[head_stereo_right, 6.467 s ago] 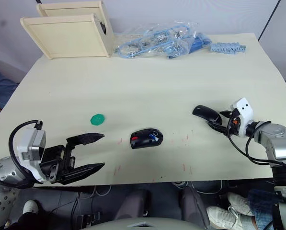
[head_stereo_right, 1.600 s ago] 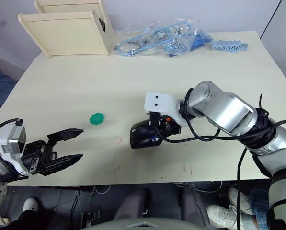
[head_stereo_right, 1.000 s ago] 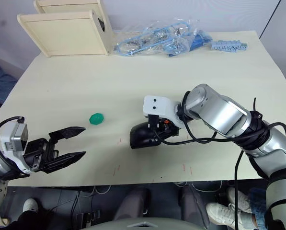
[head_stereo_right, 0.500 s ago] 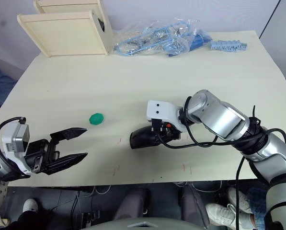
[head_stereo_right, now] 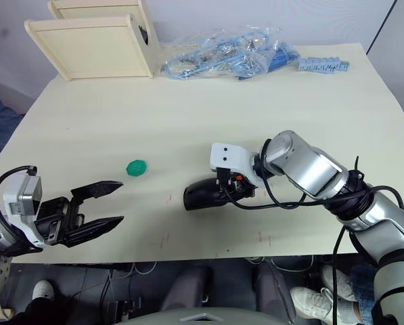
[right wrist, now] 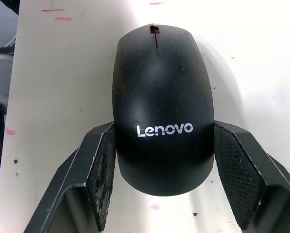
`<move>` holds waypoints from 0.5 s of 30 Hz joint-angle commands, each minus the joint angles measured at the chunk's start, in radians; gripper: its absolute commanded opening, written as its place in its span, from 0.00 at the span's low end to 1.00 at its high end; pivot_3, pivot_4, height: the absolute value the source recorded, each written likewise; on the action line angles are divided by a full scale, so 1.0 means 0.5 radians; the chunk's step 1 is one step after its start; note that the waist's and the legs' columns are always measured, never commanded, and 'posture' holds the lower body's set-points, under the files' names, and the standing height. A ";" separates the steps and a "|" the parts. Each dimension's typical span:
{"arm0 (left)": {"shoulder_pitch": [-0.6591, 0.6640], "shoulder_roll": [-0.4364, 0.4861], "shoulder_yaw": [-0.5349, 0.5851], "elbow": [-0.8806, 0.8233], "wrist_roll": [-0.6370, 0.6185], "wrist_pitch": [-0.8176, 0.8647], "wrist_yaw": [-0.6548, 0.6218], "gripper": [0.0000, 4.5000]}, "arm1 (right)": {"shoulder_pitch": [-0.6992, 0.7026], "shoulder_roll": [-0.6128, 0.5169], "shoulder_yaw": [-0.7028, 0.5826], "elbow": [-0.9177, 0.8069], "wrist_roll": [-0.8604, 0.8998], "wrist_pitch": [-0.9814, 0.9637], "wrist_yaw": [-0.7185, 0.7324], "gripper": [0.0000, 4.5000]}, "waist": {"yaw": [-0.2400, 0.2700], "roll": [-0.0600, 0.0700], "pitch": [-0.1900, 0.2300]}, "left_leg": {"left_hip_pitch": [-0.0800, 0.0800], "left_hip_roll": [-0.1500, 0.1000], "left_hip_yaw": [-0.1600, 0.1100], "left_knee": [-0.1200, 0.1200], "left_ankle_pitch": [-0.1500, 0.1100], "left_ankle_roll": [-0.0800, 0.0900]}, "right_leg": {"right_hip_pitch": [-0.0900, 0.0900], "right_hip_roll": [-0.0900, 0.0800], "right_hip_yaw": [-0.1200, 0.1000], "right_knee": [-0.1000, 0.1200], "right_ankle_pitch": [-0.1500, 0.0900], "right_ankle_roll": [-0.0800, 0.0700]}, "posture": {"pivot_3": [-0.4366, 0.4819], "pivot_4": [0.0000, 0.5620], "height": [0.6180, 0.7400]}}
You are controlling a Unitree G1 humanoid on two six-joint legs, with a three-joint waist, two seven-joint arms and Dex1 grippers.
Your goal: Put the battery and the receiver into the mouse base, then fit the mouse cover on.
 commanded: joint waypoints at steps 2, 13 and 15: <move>0.008 0.024 0.053 -0.075 -0.026 -0.003 0.008 1.00 | 0.020 0.009 -0.079 -0.015 -0.009 -0.070 0.032 0.62 | 0.000 0.000 0.000 | 0.000 0.000 0.000 0.000 0.000 0.000 | 0.000 0.000 0.000 0.000 0.000 0.000 | 0.48 0.27 1.00; 0.044 0.023 0.080 -0.076 -0.025 -0.015 -0.005 1.00 | 0.121 0.051 -0.123 0.109 -0.050 -0.264 0.057 0.62 | 0.001 0.000 0.000 | 0.000 0.000 0.000 0.000 0.000 0.000 | 0.000 0.000 0.000 0.000 0.000 0.000 | 0.48 0.27 1.00; 0.048 0.022 0.084 -0.074 -0.025 -0.016 -0.010 1.00 | 0.129 0.056 -0.127 0.126 -0.059 -0.294 0.066 0.62 | 0.000 0.000 0.000 | 0.000 0.000 0.000 0.000 0.000 0.000 | 0.000 0.000 0.000 0.000 0.000 0.000 | 0.48 0.27 1.00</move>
